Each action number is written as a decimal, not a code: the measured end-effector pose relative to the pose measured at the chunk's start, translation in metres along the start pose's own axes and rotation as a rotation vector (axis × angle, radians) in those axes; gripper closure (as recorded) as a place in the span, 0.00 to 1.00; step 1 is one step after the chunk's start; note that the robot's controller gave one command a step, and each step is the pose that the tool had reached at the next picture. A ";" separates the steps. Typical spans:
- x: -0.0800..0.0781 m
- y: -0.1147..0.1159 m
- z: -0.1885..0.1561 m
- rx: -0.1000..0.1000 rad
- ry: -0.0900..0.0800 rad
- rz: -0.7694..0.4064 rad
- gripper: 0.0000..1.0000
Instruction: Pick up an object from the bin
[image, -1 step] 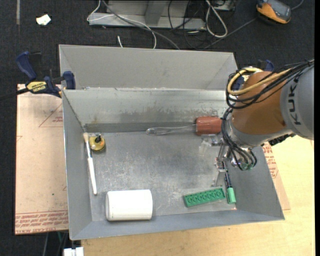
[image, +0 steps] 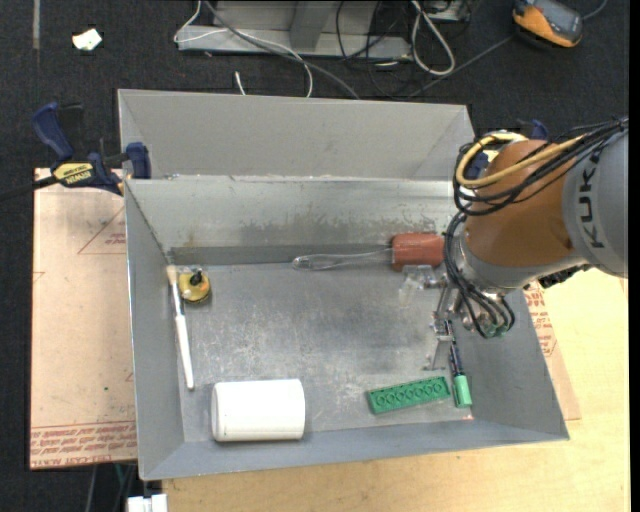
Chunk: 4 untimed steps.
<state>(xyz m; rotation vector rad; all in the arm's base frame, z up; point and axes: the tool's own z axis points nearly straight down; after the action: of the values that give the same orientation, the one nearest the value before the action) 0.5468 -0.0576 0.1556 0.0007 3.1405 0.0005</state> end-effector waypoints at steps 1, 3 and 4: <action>0.037 -0.054 0.074 0.000 0.003 -0.049 0.00; 0.048 -0.052 0.086 -0.002 -0.005 0.117 0.00; 0.059 -0.068 0.086 -0.002 -0.015 0.003 1.00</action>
Offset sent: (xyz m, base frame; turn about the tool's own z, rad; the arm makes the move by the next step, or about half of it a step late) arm -0.0567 -0.0638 -0.0856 -0.1440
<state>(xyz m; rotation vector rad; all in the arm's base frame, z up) 0.4875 -0.1261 0.0700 0.0060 3.1256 0.0035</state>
